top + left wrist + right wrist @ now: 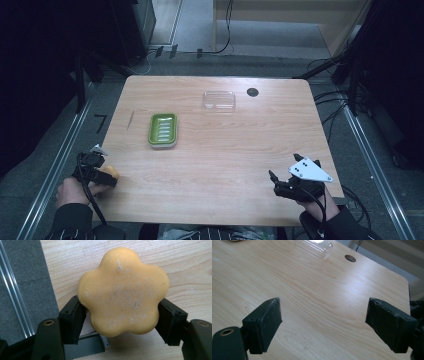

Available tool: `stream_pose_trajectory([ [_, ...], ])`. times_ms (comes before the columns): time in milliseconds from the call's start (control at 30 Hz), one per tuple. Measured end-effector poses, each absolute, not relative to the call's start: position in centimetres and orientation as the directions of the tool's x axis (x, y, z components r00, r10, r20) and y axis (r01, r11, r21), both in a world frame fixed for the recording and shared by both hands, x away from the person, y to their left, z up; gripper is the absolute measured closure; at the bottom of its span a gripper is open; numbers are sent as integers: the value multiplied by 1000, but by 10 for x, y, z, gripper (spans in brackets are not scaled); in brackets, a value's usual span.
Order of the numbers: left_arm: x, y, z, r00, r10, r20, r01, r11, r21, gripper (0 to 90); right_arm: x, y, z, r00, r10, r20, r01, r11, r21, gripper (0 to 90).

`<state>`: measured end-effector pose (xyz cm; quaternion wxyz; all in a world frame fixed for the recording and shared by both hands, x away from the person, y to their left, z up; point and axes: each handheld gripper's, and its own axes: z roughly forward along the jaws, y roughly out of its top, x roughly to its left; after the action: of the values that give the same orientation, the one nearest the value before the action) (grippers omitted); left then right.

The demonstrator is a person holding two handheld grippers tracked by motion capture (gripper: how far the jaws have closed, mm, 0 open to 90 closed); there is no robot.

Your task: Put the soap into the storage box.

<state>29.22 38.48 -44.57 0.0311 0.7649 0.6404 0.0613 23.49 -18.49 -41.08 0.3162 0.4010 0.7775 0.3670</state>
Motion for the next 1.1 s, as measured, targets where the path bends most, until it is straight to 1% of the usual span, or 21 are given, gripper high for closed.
stream_pose_trajectory([
  [67, 292, 385, -445, 178, 983, 49, 975, -183, 129, 342, 235, -185, -411, -478, 856, -198, 391, 409, 824, 138],
  [100, 291, 384, -445, 186, 981, 57, 972, -192, 137, 386, 235, -185, -411, -478, 856, -198, 391, 409, 825, 137],
  [133, 291, 384, -445, 186, 981, 57, 972, -192, 137, 390, 235, -185, -411, -478, 856, -198, 391, 409, 824, 137],
  [667, 290, 382, -444, 227, 973, 51, 962, -232, 146, 395, 235, -185, -411, -476, 857, -198, 390, 407, 826, 137],
  [1100, 292, 367, -434, 270, 961, 49, 946, -275, 174, 395, 235, -185, -411, -478, 855, -201, 389, 411, 825, 137],
])
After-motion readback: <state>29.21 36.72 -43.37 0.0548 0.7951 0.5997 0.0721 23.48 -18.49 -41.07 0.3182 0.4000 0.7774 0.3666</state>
